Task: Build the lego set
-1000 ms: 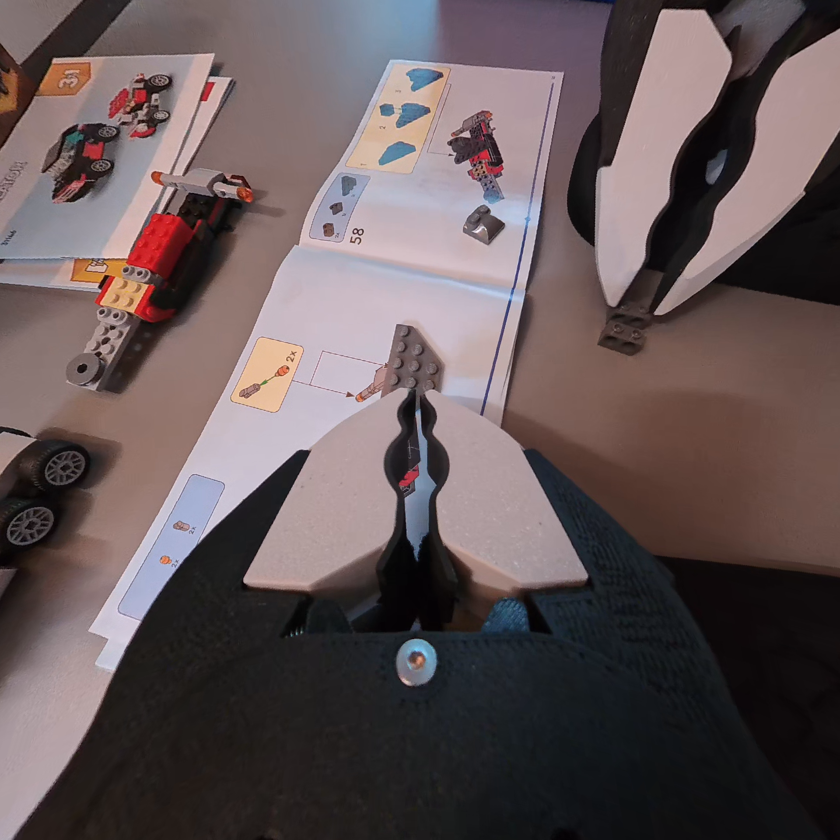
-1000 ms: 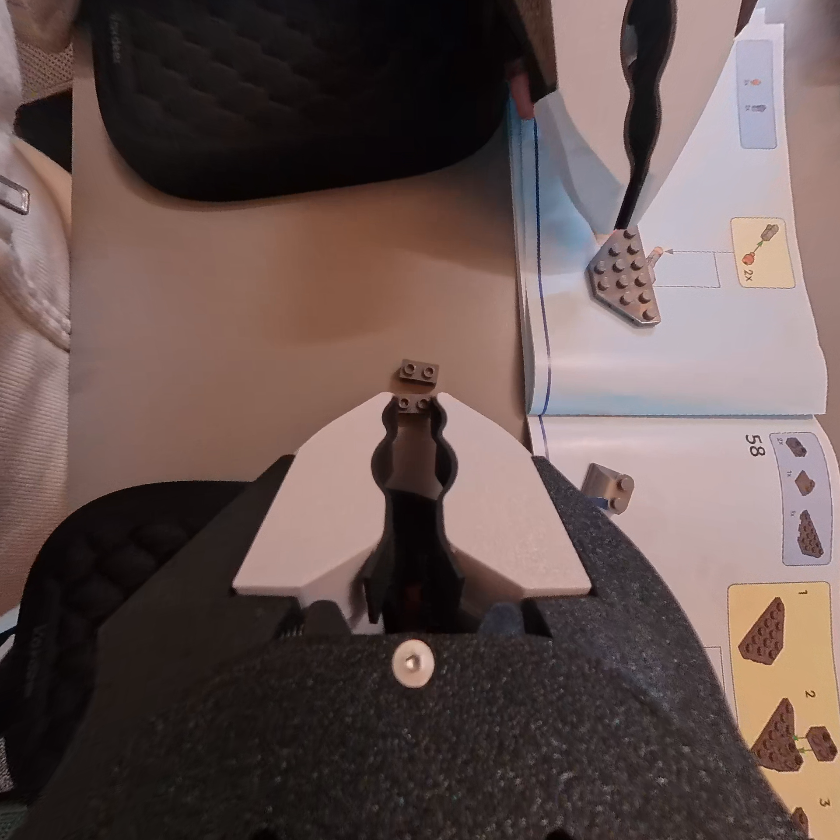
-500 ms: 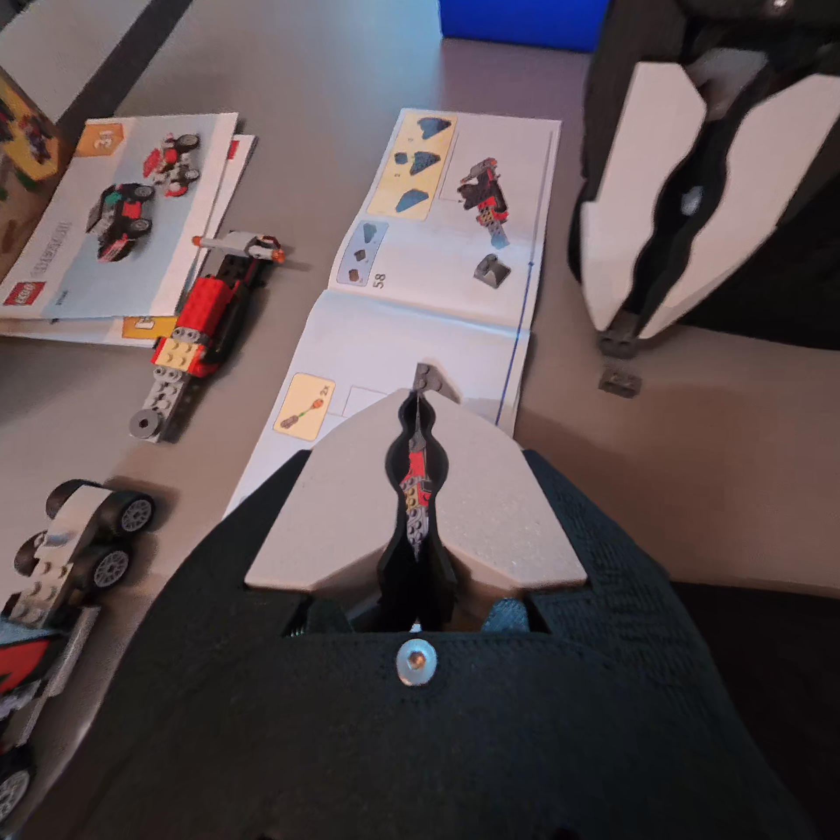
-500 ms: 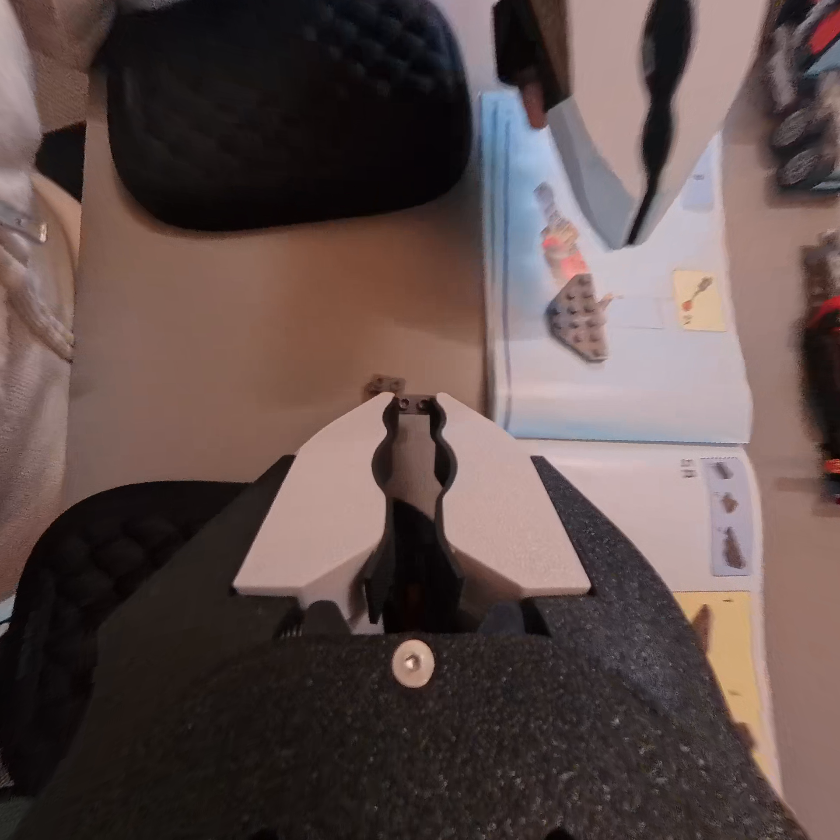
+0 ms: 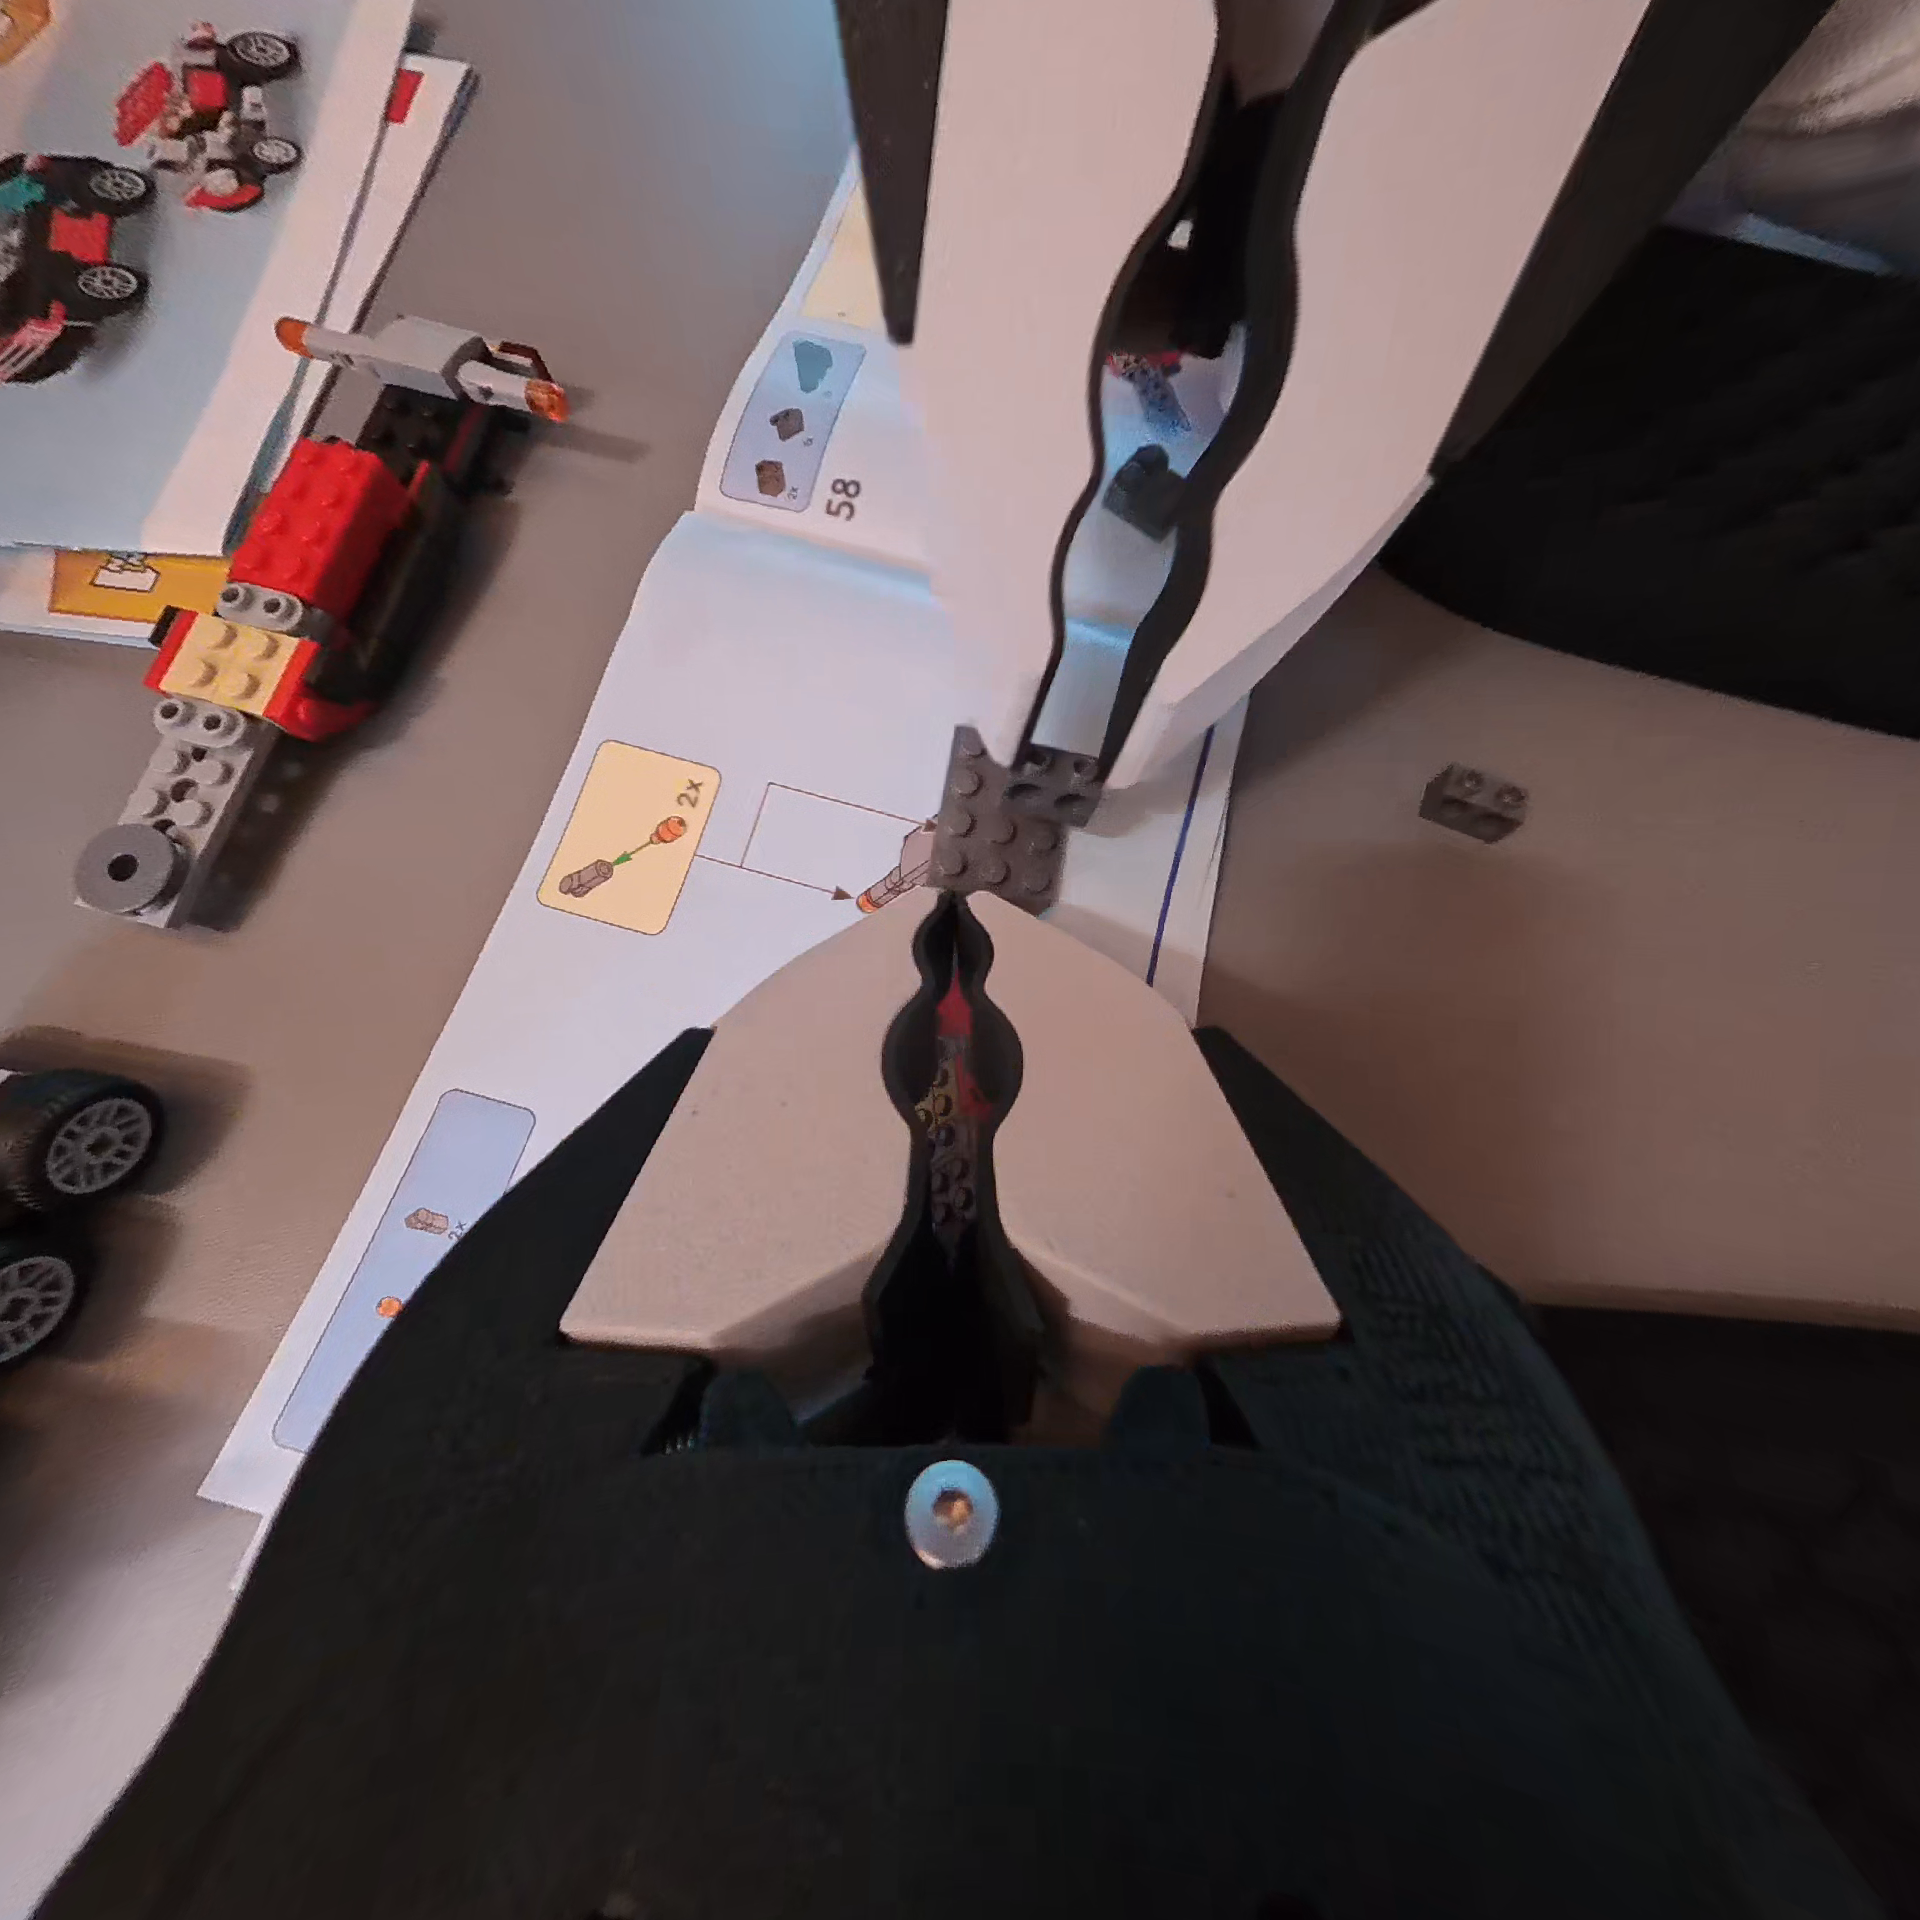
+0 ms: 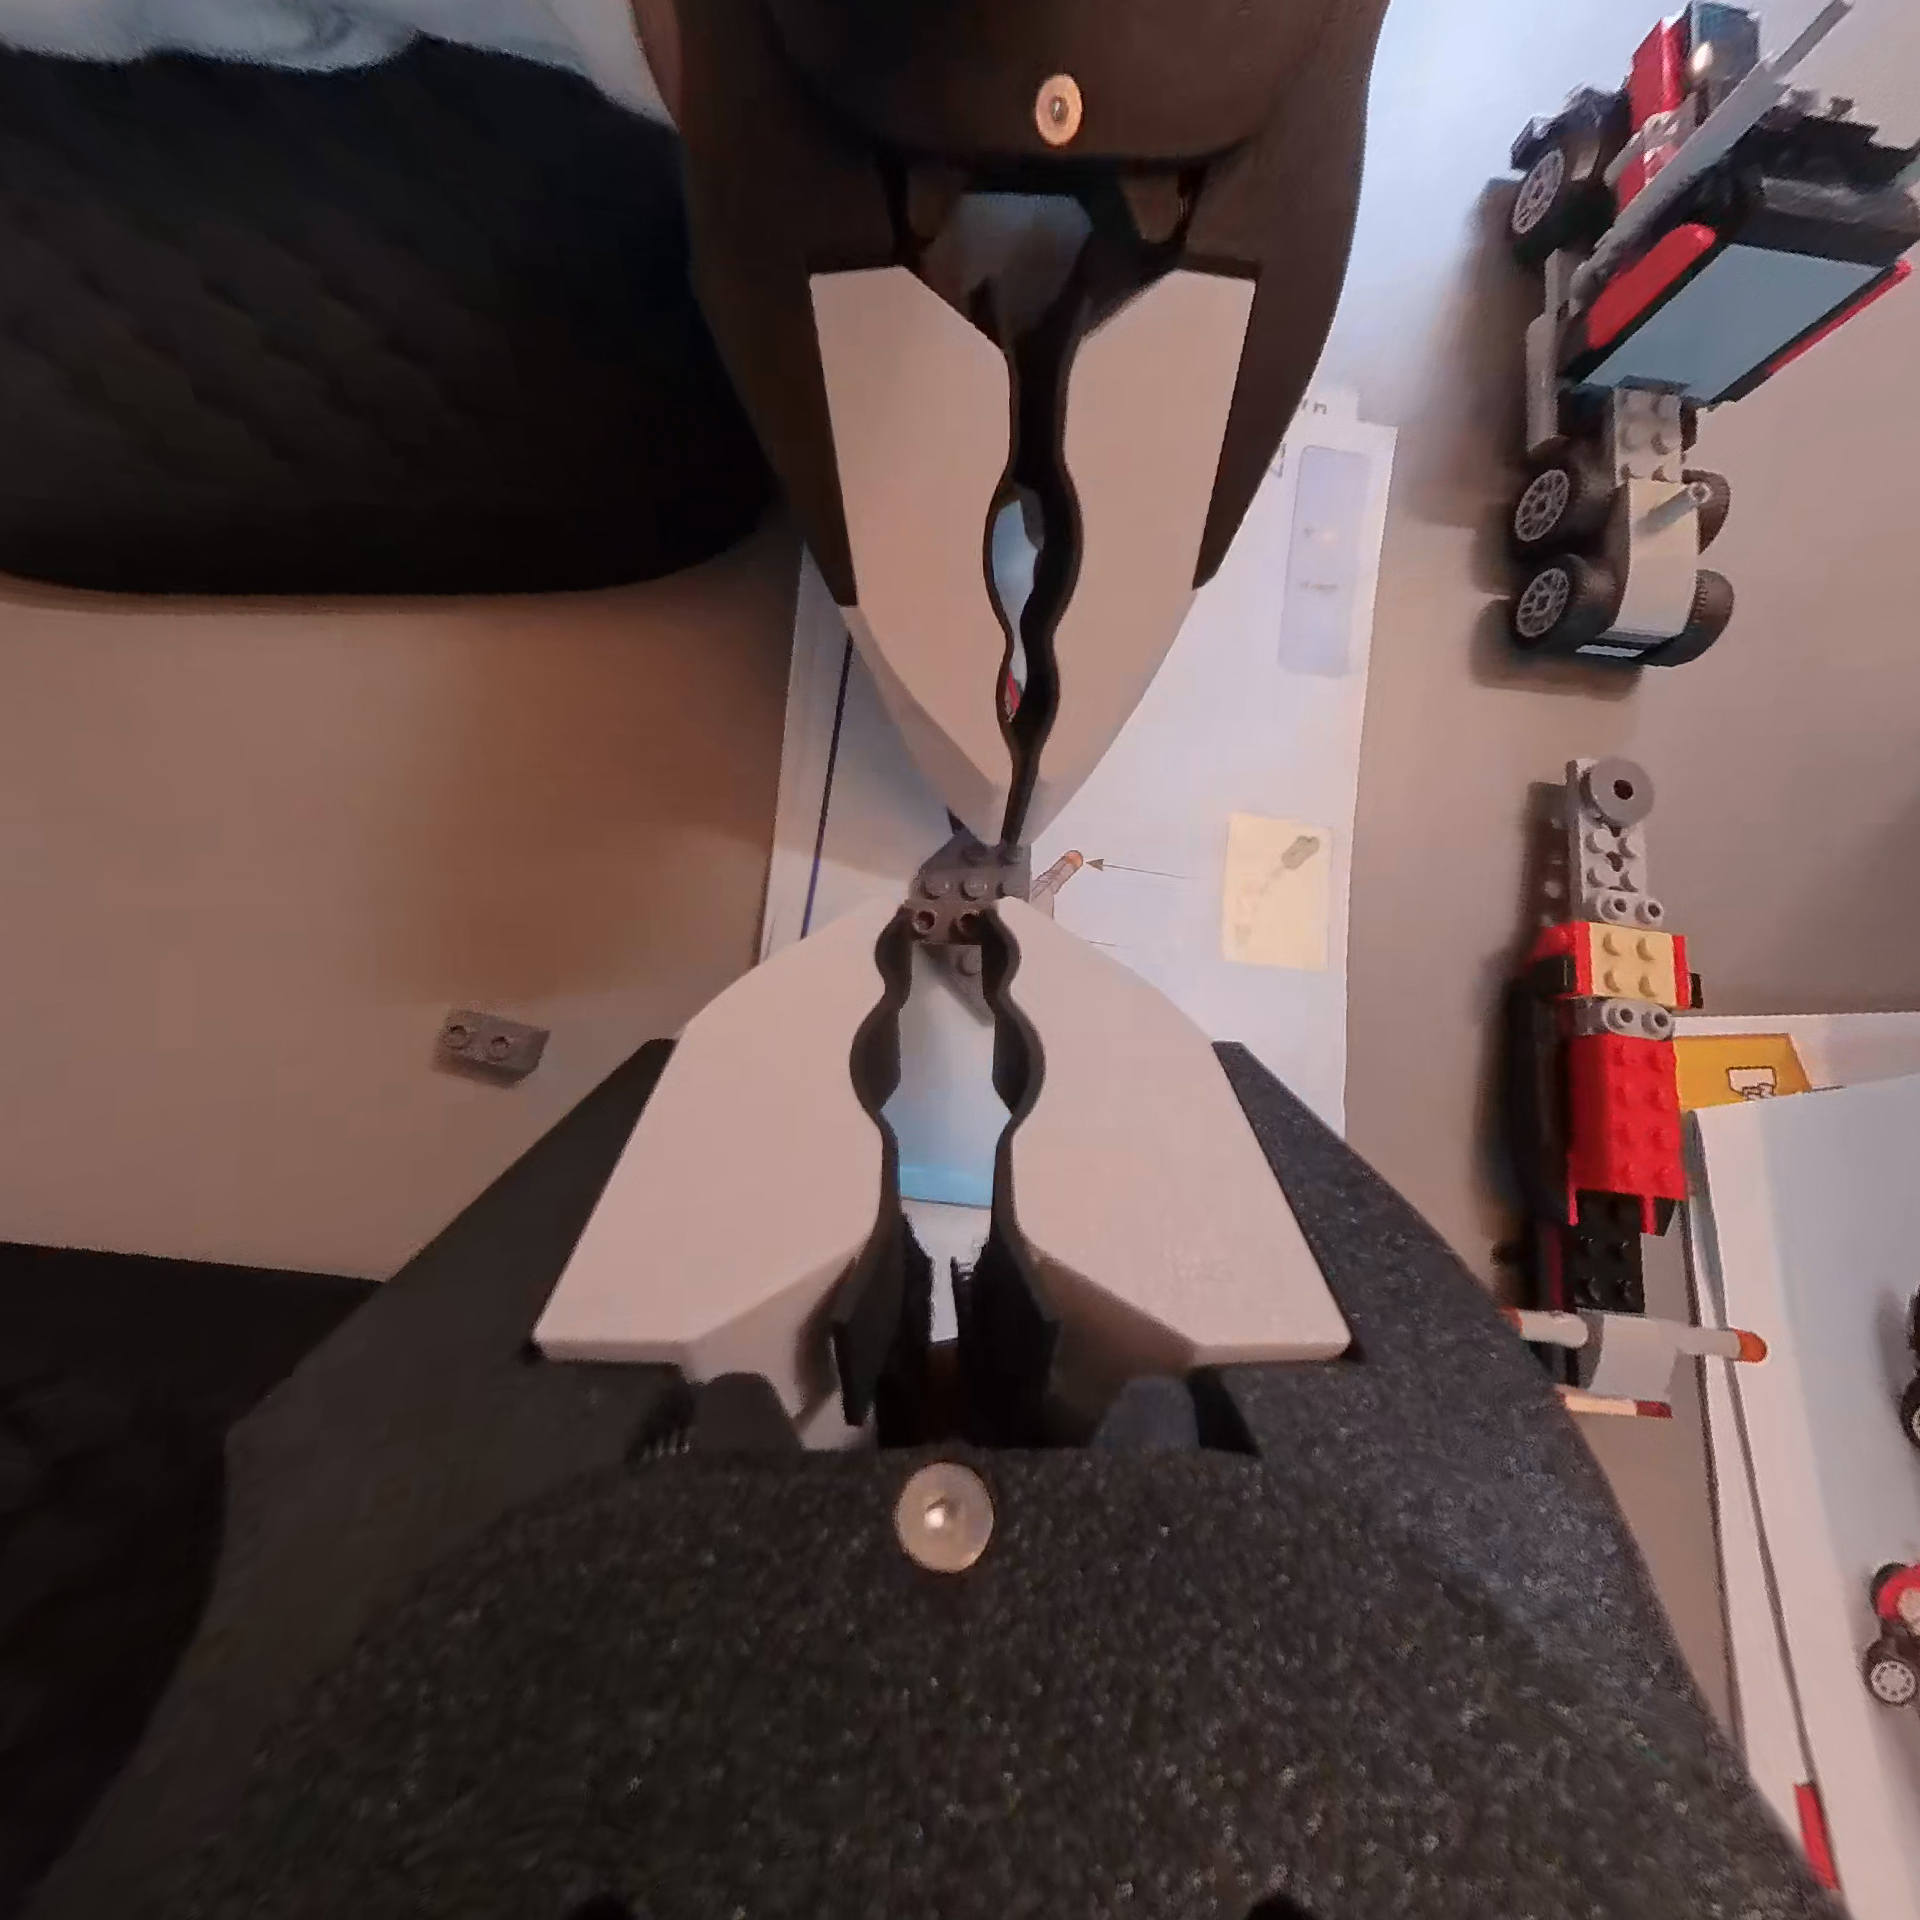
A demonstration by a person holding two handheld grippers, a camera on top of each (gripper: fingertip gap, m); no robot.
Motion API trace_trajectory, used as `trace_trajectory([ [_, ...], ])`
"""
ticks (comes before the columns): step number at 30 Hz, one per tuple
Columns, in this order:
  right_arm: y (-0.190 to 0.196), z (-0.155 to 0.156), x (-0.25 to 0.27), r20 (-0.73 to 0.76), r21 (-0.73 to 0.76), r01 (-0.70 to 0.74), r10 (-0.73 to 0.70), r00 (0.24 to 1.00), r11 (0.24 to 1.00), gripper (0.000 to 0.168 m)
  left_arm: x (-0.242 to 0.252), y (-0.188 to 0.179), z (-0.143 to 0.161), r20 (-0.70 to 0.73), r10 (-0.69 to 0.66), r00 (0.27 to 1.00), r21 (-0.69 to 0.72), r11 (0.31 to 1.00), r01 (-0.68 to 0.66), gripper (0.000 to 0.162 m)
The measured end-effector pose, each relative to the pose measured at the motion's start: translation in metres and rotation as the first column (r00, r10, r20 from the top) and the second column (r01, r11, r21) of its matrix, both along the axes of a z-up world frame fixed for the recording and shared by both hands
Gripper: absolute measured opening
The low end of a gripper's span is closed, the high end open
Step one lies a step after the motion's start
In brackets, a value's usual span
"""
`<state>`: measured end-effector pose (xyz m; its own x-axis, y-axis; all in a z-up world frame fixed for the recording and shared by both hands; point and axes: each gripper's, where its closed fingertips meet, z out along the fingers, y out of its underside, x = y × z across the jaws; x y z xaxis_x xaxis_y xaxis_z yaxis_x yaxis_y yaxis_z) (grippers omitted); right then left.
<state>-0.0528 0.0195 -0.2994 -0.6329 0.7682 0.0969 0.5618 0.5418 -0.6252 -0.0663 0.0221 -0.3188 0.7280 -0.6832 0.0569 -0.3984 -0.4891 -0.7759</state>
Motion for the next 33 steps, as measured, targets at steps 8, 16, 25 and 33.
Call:
trace_trajectory([
  [8,0.001,-0.012,0.000,0.097,0.063,-0.038,0.031,0.995,0.997,0.012,0.000,0.000,-0.002,-0.015,0.000,1.000,-0.003,1.000,0.000,0.000],
  [16,0.001,-0.014,-0.002,0.128,0.064,-0.021,0.013,0.992,0.998,0.012,0.000,0.000,-0.005,-0.021,0.002,1.000,-0.021,1.000,-0.003,0.000],
  [25,0.003,-0.015,-0.001,0.191,0.109,0.001,-0.022,0.981,0.994,0.012,0.000,0.000,-0.005,-0.019,0.003,1.000,-0.022,1.000,-0.003,0.000],
  [33,0.001,-0.016,-0.004,0.200,0.085,0.045,-0.061,0.978,0.995,0.013,0.000,0.000,-0.006,-0.006,0.008,1.000,-0.032,0.999,-0.008,0.000],
])
